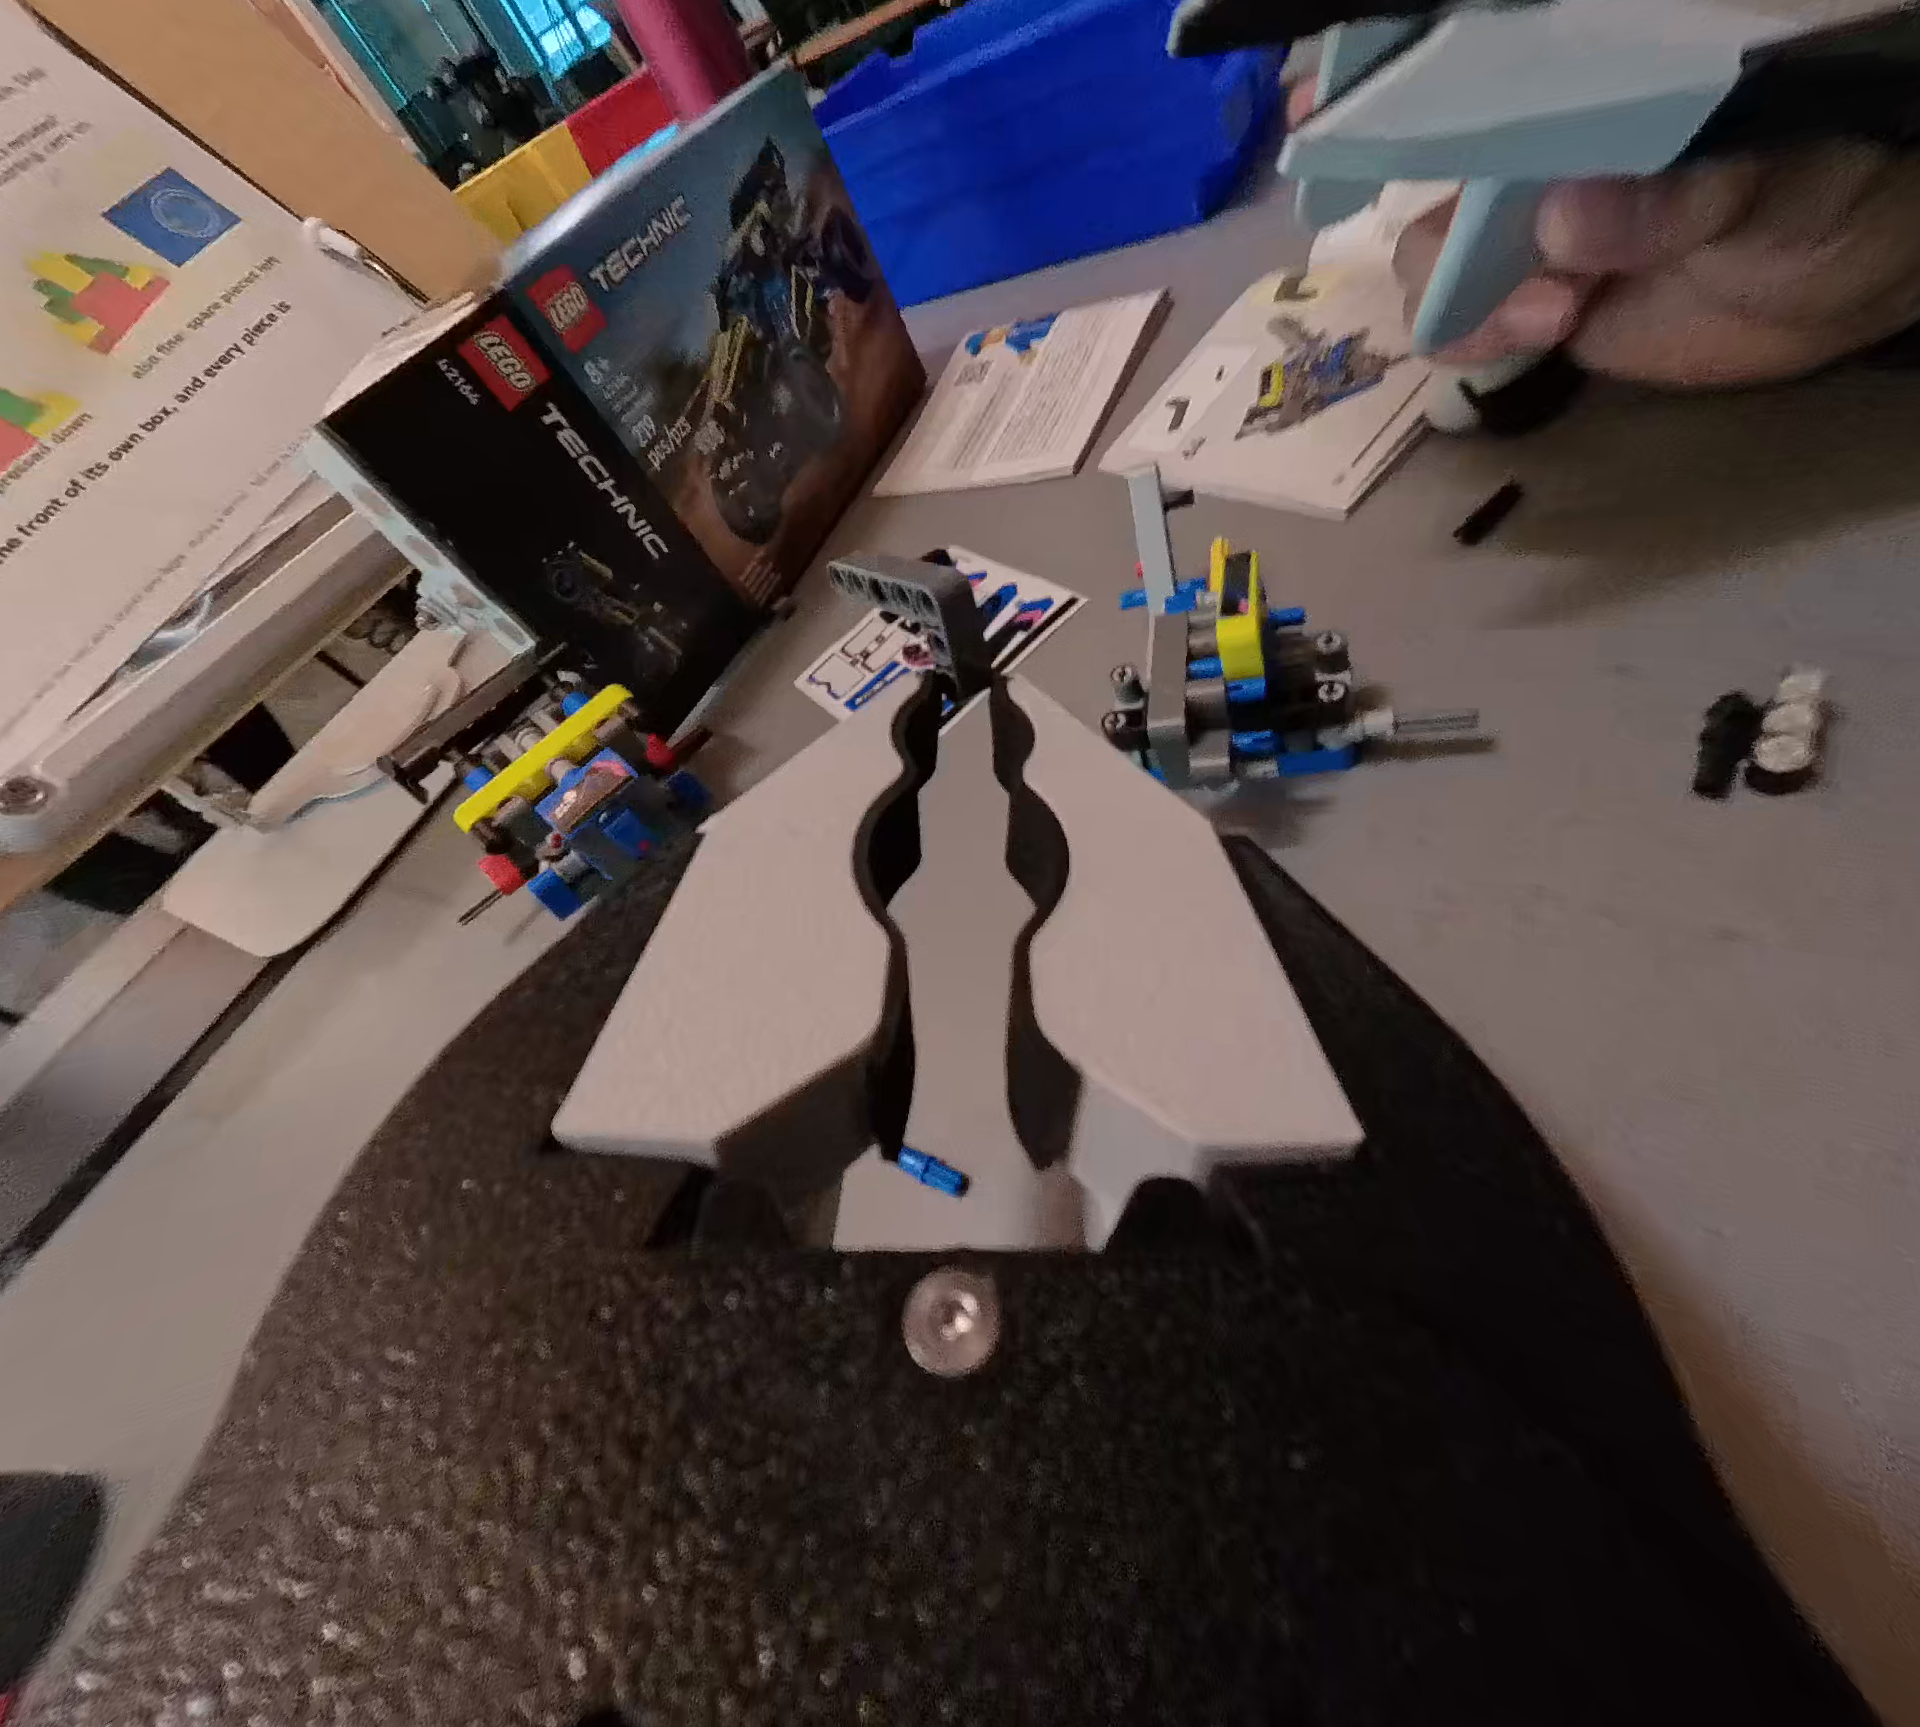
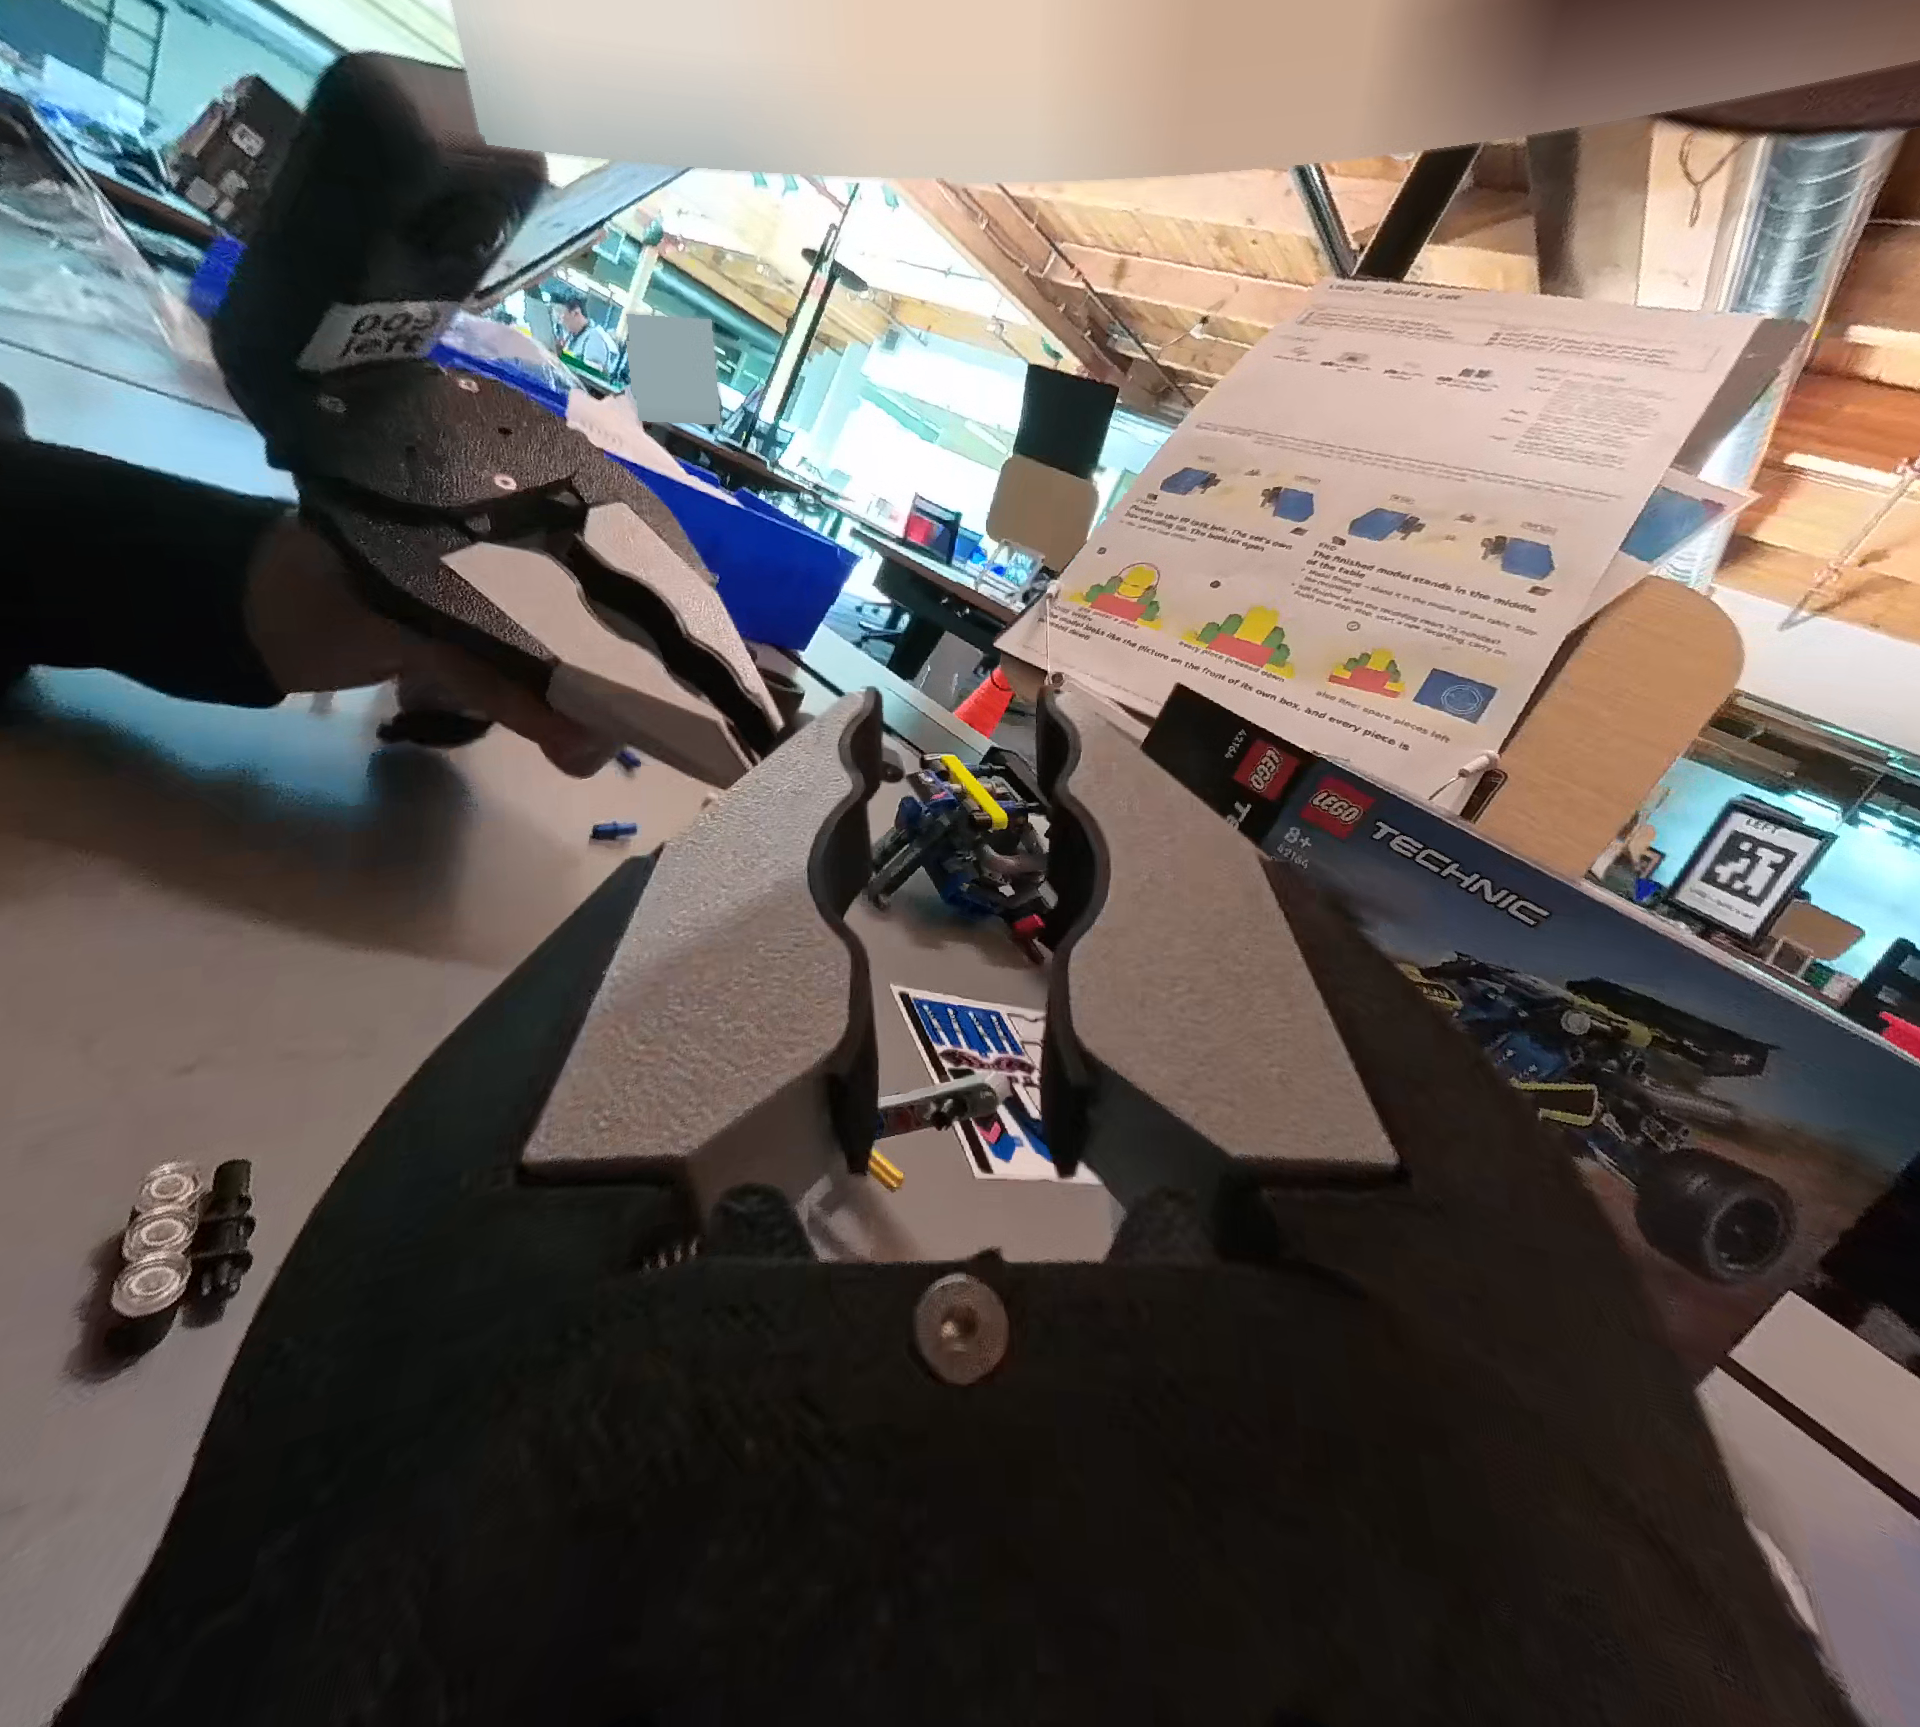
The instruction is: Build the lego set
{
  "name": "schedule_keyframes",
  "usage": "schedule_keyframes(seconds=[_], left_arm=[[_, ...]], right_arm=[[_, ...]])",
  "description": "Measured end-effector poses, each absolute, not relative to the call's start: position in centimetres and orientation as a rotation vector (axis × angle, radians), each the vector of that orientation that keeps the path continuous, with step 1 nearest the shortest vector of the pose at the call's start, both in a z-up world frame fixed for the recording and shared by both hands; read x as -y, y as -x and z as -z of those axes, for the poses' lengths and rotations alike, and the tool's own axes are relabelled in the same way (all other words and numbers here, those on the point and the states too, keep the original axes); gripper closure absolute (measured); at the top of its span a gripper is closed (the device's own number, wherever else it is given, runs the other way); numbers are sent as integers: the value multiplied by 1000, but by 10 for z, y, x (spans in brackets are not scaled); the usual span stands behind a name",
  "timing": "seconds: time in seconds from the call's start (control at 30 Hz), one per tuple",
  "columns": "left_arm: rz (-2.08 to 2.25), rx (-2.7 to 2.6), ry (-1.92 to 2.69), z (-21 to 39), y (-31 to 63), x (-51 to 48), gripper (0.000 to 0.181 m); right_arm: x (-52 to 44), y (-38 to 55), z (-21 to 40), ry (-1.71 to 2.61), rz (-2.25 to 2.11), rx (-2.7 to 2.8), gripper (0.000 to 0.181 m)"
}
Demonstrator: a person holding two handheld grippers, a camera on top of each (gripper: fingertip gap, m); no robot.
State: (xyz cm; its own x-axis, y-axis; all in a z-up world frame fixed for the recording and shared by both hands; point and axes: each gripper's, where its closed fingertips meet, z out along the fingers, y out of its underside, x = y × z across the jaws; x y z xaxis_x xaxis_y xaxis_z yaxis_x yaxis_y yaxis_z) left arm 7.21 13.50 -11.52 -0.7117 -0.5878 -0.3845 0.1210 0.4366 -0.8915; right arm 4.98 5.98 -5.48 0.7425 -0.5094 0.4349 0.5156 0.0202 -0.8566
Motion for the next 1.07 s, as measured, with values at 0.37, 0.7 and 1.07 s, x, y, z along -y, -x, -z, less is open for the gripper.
schedule_keyframes(seconds=[0.37, 0.7, 1.07], left_arm=[[1561, -1939, 427, 90, -62, -132, 174], [1533, -1980, 429, 92, -60, -125, 174], [1527, -1982, 442, 96, -61, -120, 174]], right_arm=[[-58, -37, 48, 1291, 783, 29, 155], [-67, -26, 50, 1345, 735, 7, 161], [88, -150, 127, 2166, 872, -17, 181]])
